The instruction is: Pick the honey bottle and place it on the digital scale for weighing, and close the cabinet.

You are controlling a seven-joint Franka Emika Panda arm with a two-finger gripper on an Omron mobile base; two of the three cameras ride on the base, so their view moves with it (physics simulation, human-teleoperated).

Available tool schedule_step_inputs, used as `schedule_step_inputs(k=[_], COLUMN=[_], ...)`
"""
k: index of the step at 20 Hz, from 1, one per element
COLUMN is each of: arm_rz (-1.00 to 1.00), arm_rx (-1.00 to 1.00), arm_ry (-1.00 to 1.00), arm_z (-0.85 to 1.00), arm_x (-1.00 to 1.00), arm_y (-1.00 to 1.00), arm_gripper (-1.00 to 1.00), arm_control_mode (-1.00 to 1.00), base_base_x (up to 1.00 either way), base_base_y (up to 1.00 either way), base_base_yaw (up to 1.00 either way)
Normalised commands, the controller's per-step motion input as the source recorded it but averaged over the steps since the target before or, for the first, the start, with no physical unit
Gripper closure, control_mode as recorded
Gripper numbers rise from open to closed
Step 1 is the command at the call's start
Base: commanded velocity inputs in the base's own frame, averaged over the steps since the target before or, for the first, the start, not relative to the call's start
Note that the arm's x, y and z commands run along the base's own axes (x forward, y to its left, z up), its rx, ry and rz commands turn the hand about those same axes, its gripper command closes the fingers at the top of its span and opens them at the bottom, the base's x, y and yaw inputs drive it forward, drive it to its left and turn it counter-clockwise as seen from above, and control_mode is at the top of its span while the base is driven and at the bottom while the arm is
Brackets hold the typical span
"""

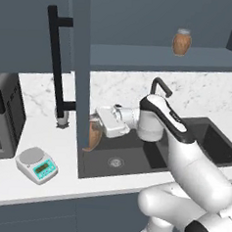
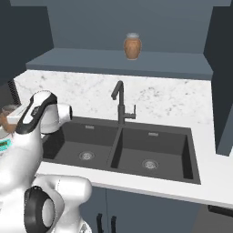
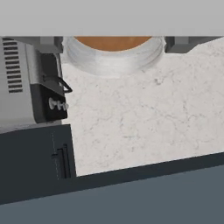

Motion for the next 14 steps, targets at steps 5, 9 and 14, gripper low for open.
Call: schedule_step_inputs(k=[5, 9, 14], arm_rz=[0.17, 0.05, 0.0], arm_rx=[0.0, 0.0, 0.0], arm_ry=[0.0, -0.01, -0.01], arm_z=[-0.23, -0.31, -0.15], arm_x=[0.15, 0.01, 0.0], arm_y=[0.44, 0.68, 0.47], arm_gripper=[1.0, 1.0, 1.0], arm_control_mode=[-1.0, -1.0, -1.0], base_base_x=[0.0, 0.0, 0.0], base_base_y=[0.0, 0.0, 0.0], base_base_yaw=[0.0, 0.0, 0.0])
